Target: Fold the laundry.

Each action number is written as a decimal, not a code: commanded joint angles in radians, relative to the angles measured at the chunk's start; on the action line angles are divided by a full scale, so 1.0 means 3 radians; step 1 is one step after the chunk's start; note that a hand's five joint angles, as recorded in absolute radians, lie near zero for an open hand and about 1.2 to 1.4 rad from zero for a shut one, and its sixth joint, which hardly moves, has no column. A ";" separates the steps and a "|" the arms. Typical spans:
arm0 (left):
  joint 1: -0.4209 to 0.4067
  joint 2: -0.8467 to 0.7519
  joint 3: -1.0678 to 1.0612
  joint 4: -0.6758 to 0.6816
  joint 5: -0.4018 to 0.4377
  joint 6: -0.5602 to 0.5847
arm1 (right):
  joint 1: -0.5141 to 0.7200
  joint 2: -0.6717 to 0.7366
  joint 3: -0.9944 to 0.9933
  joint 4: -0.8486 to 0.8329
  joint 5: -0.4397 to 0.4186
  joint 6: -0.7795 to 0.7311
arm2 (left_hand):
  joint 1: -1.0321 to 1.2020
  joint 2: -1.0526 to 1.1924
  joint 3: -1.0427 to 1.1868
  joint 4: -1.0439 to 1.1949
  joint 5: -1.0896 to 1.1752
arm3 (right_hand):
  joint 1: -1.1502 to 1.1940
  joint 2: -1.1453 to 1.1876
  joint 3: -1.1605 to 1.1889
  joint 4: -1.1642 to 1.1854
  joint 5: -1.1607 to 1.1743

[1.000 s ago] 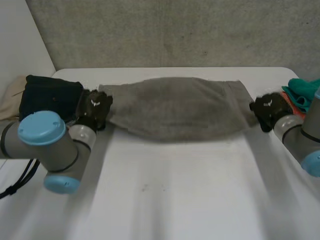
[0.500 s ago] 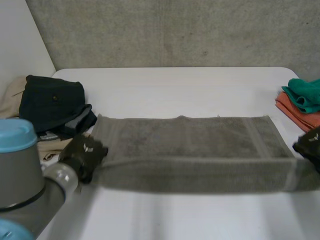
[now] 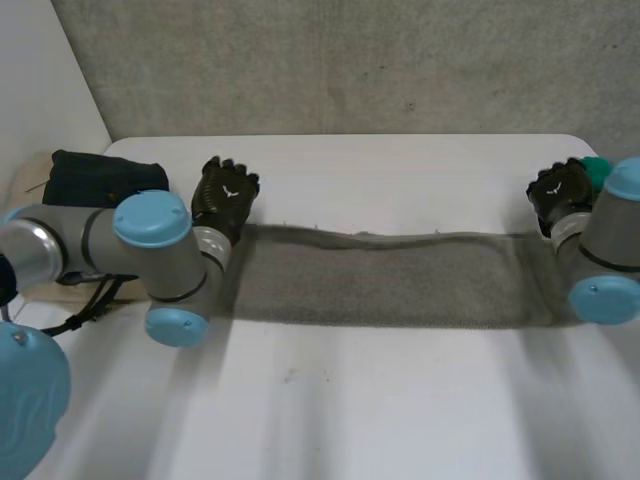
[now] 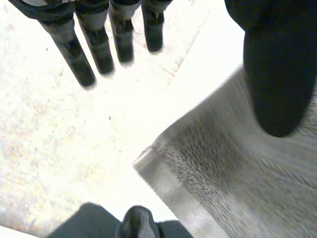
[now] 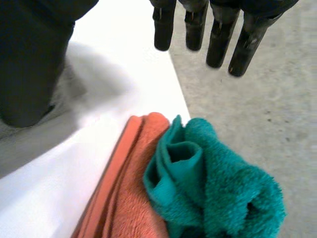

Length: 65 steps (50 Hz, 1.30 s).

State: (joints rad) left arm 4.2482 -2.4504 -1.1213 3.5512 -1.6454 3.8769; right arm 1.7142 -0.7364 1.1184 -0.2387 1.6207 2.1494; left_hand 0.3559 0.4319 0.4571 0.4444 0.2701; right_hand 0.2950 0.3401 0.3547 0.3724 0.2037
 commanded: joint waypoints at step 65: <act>-0.0181 0.1914 -0.1923 0.0174 -0.0181 -0.0585 | -0.0745 -0.1687 0.1692 -0.0109 -0.1368 0.0438 | -0.0605 -0.0858 -0.0942 -0.0900 -0.0900 | 0.3671 0.3520 0.3472 0.3413 0.3394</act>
State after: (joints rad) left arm 4.1896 -1.9048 -1.6921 3.6046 -1.6981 3.7018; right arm 1.2409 -1.1709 1.6342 -0.2343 1.2589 2.2026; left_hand 0.1948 0.2053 0.2130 0.2047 0.0463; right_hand 1.0443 1.1830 1.1849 1.1904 0.9735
